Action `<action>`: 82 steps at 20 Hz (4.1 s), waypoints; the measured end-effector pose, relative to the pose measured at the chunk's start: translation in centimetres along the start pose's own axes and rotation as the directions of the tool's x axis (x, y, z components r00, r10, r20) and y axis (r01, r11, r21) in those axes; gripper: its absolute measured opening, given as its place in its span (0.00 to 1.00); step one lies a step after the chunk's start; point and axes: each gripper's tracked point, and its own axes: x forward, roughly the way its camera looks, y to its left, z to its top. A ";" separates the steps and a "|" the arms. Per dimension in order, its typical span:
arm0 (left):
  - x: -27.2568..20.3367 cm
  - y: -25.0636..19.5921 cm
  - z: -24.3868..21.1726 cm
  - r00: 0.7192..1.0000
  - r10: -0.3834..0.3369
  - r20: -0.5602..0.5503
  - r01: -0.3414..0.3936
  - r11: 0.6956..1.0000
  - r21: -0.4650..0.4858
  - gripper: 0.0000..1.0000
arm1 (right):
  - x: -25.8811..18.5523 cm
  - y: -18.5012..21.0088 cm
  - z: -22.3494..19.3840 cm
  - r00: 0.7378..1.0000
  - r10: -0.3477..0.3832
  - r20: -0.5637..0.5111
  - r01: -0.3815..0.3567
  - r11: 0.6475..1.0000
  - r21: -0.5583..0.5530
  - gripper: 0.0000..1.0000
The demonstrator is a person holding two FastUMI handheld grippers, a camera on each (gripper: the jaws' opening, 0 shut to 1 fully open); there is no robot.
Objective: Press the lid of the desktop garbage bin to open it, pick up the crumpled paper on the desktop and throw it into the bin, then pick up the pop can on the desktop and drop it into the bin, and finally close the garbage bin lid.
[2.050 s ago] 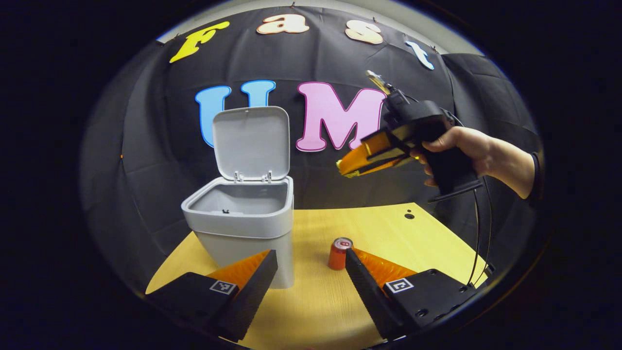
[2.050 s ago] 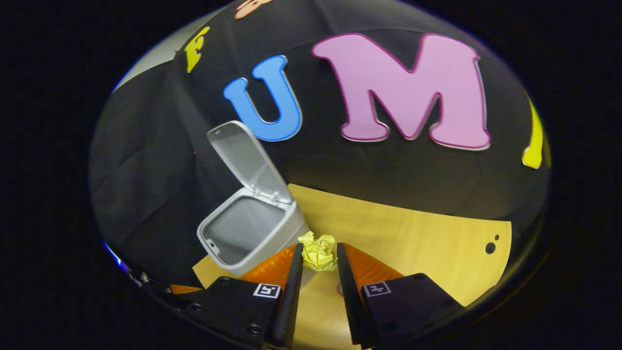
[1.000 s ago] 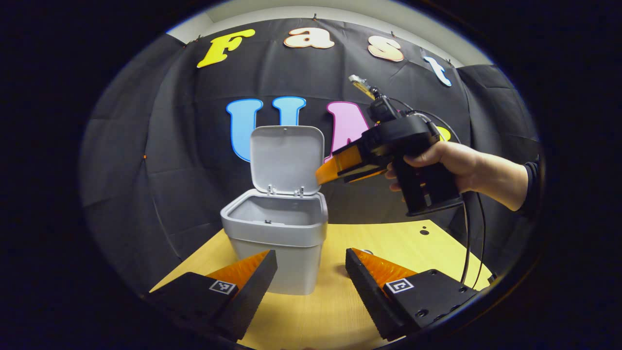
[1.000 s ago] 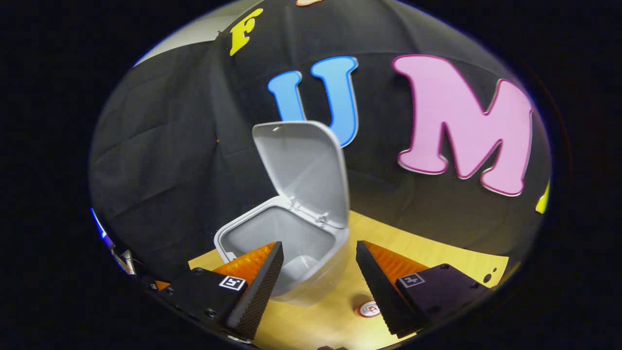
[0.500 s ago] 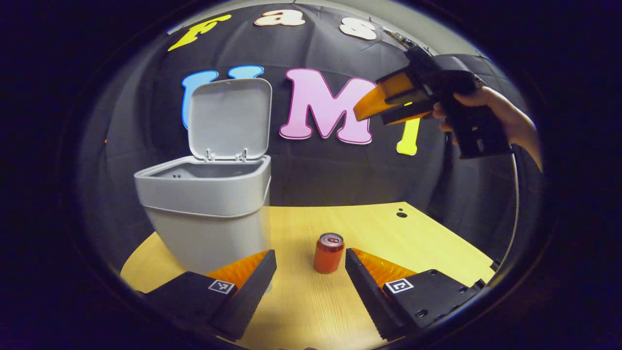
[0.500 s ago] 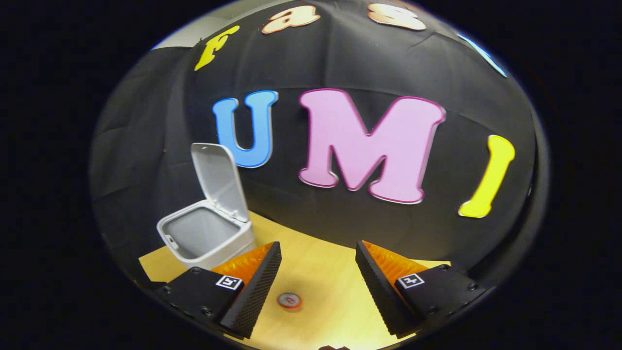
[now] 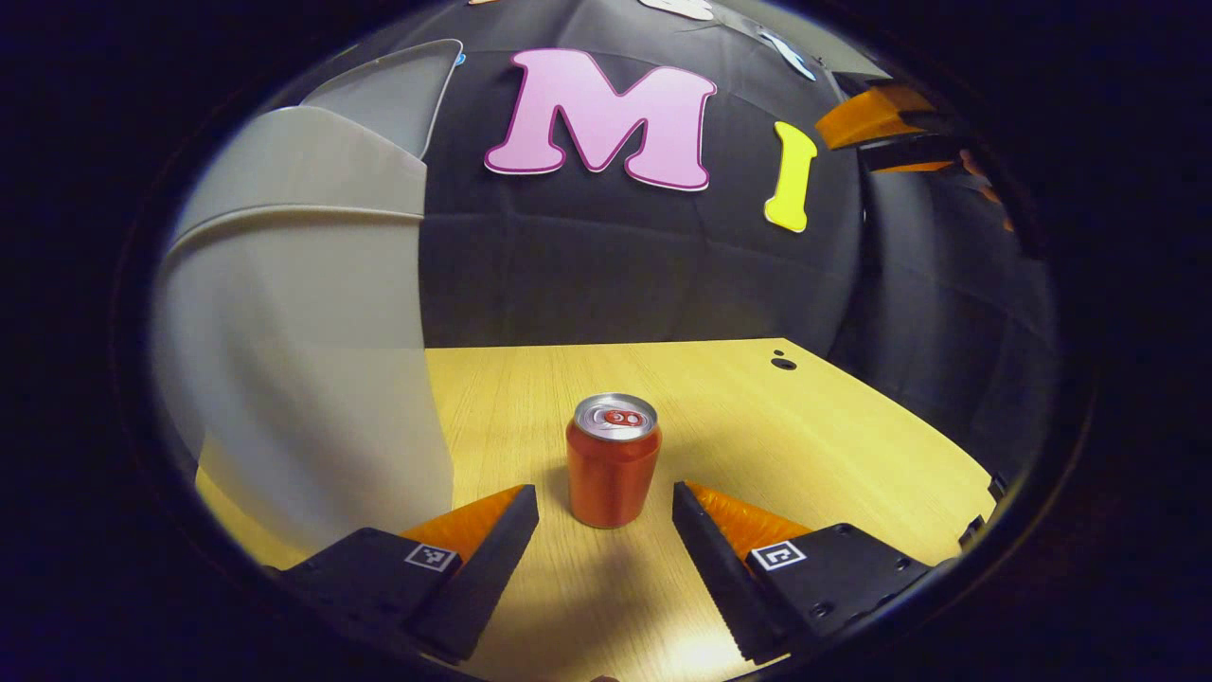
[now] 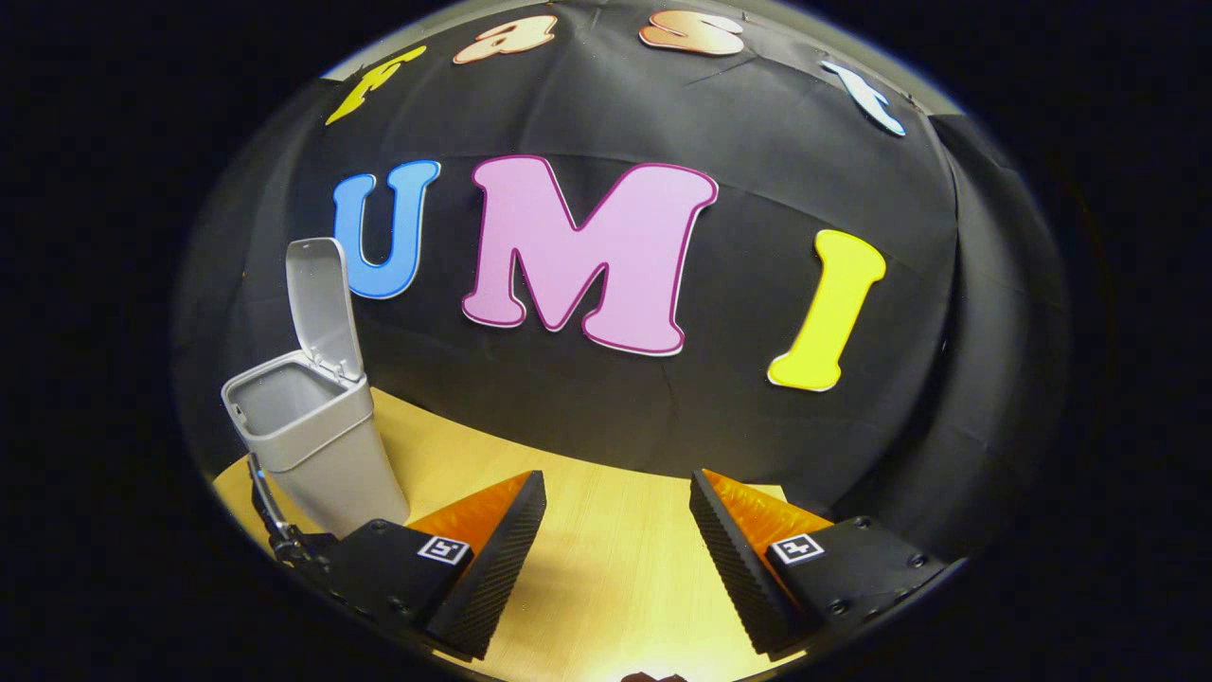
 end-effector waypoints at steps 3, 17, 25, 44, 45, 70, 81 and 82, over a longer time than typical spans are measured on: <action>3.0 -0.5 0.3 1.000 -0.015 0.014 0.014 0.999 0.048 0.97 | -0.5 -1.3 -2.4 0.998 -0.060 -0.014 0.060 0.998 -0.001 0.97; 4.5 -2.1 3.4 0.999 -0.051 0.012 0.051 0.998 0.025 0.88 | -0.9 -4.5 -9.2 0.980 -0.141 -0.138 0.137 0.990 -0.037 0.97; -4.5 -5.5 16.7 0.991 -0.048 0.125 0.039 0.996 0.077 0.88 | -3.1 -4.3 -8.1 0.983 -0.119 -0.142 0.124 0.992 0.024 0.97; -12.1 22.2 24.7 0.902 0.389 0.188 -0.390 0.920 -0.031 0.88 | -7.8 2.3 -6.0 0.996 -0.036 -0.080 0.039 0.998 0.040 0.97; -12.1 22.5 24.3 0.901 0.394 0.181 -0.393 0.919 -0.046 0.88 | -7.8 2.2 -5.8 0.996 -0.038 -0.078 0.042 0.998 0.043 0.97; -11.1 21.9 44.7 0.877 0.263 0.402 -0.300 0.954 0.031 0.95 | -3.8 4.7 1.9 0.994 0.103 0.040 -0.105 0.993 0.048 0.97; -12.9 21.8 36.9 0.945 0.266 0.192 -0.275 0.961 0.022 0.96 | -4.2 3.4 3.5 0.993 0.066 0.097 -0.070 0.997 0.036 0.97; -13.9 21.7 35.5 0.947 0.266 0.182 -0.271 0.963 -0.003 0.97 | -4.1 3.2 3.2 0.995 0.050 0.090 -0.054 0.998 0.041 0.97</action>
